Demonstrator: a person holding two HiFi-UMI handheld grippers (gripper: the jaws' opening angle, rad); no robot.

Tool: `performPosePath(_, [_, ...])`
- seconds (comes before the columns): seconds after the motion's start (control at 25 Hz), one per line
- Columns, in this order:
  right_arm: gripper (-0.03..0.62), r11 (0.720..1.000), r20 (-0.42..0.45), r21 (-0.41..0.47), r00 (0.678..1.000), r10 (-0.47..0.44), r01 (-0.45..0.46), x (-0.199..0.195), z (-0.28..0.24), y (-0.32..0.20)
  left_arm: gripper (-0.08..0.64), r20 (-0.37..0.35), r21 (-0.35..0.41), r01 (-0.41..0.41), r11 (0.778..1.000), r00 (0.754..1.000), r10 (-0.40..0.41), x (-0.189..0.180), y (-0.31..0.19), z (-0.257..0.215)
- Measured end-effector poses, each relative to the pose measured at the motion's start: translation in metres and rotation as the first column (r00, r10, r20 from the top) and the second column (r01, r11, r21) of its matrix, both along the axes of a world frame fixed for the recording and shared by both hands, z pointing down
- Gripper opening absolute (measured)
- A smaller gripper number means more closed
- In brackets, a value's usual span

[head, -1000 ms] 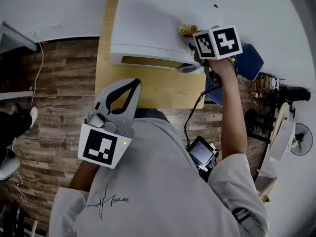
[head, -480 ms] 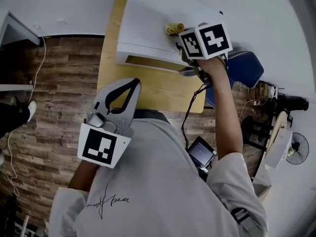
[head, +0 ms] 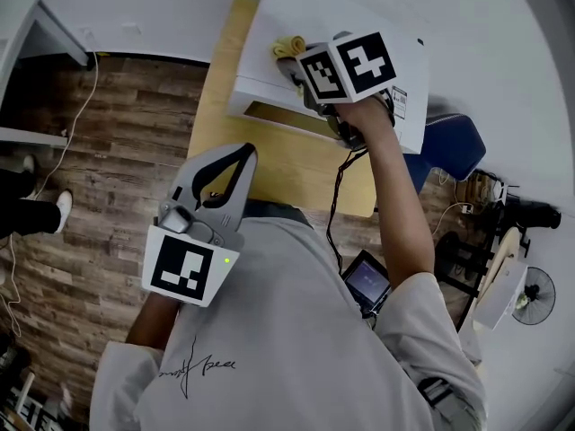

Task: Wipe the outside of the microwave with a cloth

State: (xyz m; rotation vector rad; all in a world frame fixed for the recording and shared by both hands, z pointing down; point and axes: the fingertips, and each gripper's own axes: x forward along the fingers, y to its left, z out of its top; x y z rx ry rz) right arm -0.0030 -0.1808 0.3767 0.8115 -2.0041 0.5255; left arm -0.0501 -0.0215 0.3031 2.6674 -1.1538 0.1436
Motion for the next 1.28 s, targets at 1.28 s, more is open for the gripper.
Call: performPosePath(1.28, [0.127,0.904,0.421,0.413,0.903,-0.085,-0.107,0.054,-0.106,0.076,-0.006,0.03,-0.013,-0.031,0.999,0.999,0.032,0.016,0.013,0.006])
